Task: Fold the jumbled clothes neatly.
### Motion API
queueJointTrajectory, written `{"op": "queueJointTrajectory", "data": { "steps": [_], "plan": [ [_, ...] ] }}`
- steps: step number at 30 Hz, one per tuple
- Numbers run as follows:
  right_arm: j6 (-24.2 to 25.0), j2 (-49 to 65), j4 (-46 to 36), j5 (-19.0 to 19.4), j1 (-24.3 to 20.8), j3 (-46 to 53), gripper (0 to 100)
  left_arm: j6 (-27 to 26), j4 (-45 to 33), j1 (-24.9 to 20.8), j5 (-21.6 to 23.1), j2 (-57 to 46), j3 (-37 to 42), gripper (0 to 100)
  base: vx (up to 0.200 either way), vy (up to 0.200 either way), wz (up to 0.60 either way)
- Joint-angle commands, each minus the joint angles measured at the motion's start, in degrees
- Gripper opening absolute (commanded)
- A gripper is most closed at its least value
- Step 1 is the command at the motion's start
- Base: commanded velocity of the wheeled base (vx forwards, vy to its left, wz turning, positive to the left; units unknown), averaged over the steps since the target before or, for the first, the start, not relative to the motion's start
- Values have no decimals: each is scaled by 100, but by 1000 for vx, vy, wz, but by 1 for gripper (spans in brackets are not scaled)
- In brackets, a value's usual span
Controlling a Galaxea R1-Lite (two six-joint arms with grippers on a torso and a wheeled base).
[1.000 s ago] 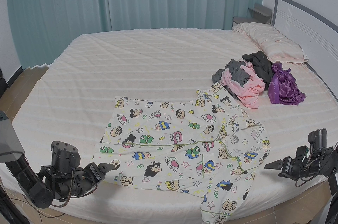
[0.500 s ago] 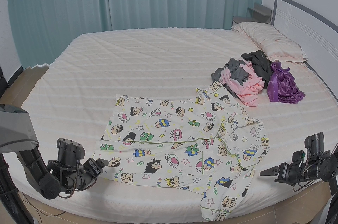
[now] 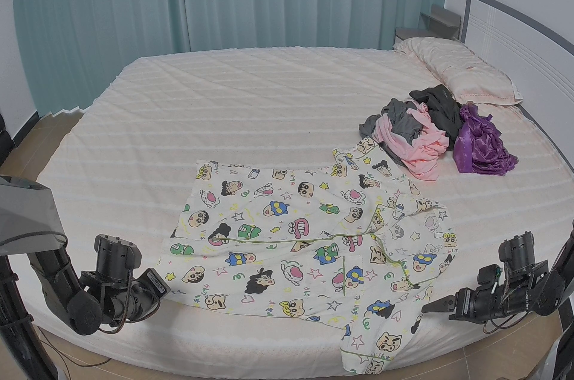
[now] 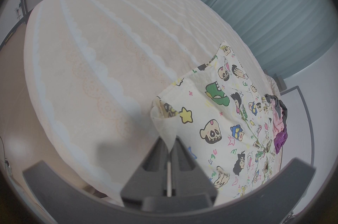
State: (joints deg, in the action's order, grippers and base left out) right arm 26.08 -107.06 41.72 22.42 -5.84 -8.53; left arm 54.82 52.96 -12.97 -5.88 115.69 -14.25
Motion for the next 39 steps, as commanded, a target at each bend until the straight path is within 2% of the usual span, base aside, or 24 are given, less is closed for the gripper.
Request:
{"op": "queueJointTrajectory", "data": {
  "steps": [1, 3, 8, 10, 16, 17, 27, 34, 39],
  "plan": [
    [460, -509, 390, -62, -480, -149, 100, -7, -40, -4, -19, -301, 98, 0, 0, 0, 0],
    [706, -834, 777, -203, -673, -175, 100, -77, -31, -21, -19, -389, 168, 0, 0, 0, 0],
    [829, -1590, 1717, -730, -954, -131, 100, -288, -49, -21, -36, -424, 239, 0, 0, 0, 0],
    [829, -1748, 1990, -783, -1007, -113, 100, -288, -49, -21, -36, -433, 247, 0, 0, 0, 0],
    [908, -1757, 2095, -792, -1086, -122, 100, -288, -49, -39, -107, -424, 283, 0, 0, 0, 0],
    [970, -1740, 2113, -792, -1095, -131, 0, -288, -49, -48, -107, -424, 283, 0, 0, 0, 0],
    [1119, -1529, 2877, -853, -972, 405, 0, -499, -49, -162, -142, -433, 502, 0, 0, 0, 0],
    [1066, -1379, 3290, -862, -761, 836, 0, -499, -40, -584, -520, -407, 731, 0, 0, 0, 0],
    [1049, -1133, 3167, -862, -726, 853, 0, -499, -31, -777, -696, -380, 907, 0, 0, 0, 0]
  ]
}}
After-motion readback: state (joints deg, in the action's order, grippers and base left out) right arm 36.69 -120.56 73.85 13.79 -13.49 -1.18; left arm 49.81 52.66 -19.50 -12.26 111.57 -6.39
